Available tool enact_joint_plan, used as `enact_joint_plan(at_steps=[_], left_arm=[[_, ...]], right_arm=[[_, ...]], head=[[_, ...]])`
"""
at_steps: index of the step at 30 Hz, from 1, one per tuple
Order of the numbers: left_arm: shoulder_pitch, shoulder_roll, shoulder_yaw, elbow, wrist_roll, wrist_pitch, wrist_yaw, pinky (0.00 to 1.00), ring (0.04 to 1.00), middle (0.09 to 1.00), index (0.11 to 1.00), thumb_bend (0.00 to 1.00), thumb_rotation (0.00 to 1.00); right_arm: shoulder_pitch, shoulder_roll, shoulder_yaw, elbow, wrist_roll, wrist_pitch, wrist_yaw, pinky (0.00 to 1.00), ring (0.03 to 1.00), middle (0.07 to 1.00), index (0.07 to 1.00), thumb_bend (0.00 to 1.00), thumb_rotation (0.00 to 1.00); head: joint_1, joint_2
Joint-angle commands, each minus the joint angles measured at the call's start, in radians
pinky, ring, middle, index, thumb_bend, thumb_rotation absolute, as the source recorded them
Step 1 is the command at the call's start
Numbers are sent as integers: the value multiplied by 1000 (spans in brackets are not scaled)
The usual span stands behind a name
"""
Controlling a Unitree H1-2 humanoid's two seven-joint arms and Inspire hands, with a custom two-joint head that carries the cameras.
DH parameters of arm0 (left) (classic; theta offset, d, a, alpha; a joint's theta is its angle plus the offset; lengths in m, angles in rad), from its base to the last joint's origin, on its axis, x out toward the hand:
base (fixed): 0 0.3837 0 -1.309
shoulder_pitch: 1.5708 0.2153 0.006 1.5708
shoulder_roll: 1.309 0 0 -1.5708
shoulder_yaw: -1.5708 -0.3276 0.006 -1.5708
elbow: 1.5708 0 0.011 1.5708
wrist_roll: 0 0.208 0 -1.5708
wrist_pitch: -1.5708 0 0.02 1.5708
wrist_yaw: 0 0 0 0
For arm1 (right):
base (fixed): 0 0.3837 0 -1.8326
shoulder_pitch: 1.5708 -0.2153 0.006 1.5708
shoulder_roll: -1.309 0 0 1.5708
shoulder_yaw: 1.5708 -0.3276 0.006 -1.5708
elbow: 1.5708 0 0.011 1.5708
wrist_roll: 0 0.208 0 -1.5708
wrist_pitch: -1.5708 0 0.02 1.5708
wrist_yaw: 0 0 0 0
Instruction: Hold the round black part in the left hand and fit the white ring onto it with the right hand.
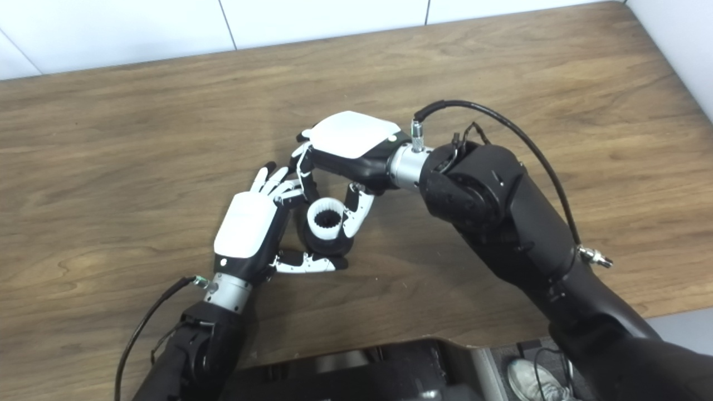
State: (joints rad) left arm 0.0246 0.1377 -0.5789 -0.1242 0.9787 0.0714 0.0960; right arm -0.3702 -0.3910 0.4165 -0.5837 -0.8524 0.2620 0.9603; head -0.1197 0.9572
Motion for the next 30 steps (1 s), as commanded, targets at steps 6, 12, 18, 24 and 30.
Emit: enact_joint_plan(at_steps=[6,12,18,24,30], left_arm=[[36,11,-31,25,27,27,-84,1000,918,784,484,525,59],[35,10,-32,23,25,30,-86,1000,919,786,484,525,59],[34,7,-34,22,24,33,-87,1000,922,787,484,525,59],[33,3,-32,25,17,32,-87,1000,926,789,484,525,58],[32,-2,-33,26,20,33,-85,1000,928,790,484,525,58]], right_arm=[[-12,-4,-11,-31,1,-19,-9,978,961,852,482,526,137],[-5,-7,-11,-36,7,-20,-7,989,962,851,482,526,137],[2,-7,-7,-37,3,-23,-8,983,967,860,482,525,137],[7,-8,-4,-33,0,-36,-16,968,965,859,482,525,137],[6,-12,-8,-33,2,-33,-11,967,967,860,483,525,137]], head=[[-3,7],[1,7],[-3,5],[0,3],[3,2]])
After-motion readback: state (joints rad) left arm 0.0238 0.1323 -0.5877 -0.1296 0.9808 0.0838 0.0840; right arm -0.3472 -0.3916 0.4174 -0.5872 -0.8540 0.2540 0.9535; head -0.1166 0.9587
